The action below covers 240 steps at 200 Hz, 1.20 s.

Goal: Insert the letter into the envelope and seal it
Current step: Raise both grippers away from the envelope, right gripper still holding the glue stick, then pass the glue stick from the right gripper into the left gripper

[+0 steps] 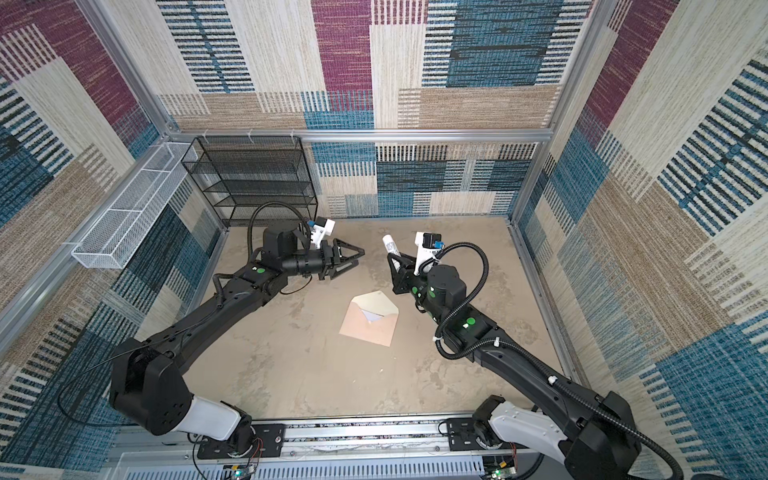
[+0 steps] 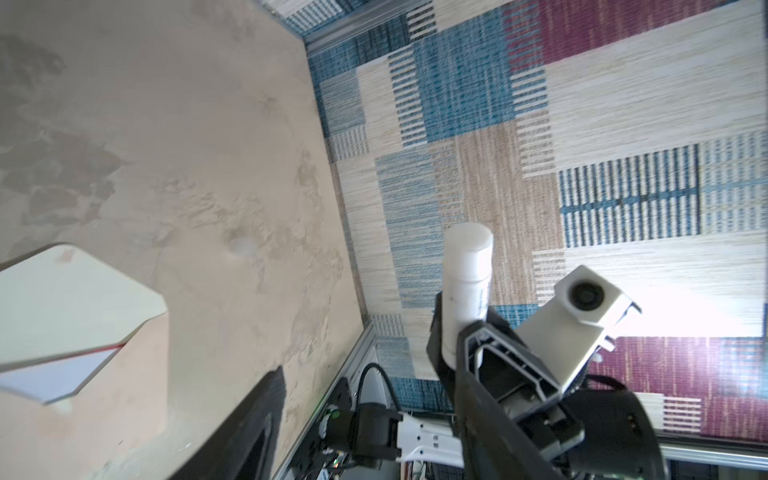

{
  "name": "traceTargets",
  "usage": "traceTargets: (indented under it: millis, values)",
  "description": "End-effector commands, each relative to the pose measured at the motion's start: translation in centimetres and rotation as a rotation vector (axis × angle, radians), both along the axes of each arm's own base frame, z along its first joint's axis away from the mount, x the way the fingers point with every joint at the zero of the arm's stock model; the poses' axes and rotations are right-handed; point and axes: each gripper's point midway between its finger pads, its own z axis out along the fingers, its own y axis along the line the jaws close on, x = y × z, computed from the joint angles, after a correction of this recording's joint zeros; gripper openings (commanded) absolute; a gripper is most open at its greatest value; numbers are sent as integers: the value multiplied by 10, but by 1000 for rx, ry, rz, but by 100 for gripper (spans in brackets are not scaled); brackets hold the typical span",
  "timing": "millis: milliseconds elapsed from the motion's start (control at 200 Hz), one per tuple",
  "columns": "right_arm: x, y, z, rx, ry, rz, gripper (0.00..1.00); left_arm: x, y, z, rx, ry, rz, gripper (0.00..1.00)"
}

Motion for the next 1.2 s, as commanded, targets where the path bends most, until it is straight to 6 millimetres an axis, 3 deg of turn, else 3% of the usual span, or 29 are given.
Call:
traceTargets:
  millis: [0,205,371,736,992,1082,1197]
  values:
    - [4,6,39,121,-116,13,0,17,-14,47,-137,-69,74,69]
    - [8,11,36,150,-102,27,0,16,-32,65,-196,-96,98,71]
    - [8,16,34,176,-83,47,0,11,-49,62,-179,-93,57,69]
    - [9,22,29,181,-61,71,2,12,-64,63,-226,-80,-4,34]
    - [9,25,19,165,-47,84,7,9,-70,59,-226,-63,-27,25]
    - [7,26,15,152,-40,92,15,10,-70,59,-225,-63,-29,16]
    - [4,25,6,96,-21,101,39,14,-66,57,-212,-65,-11,9]
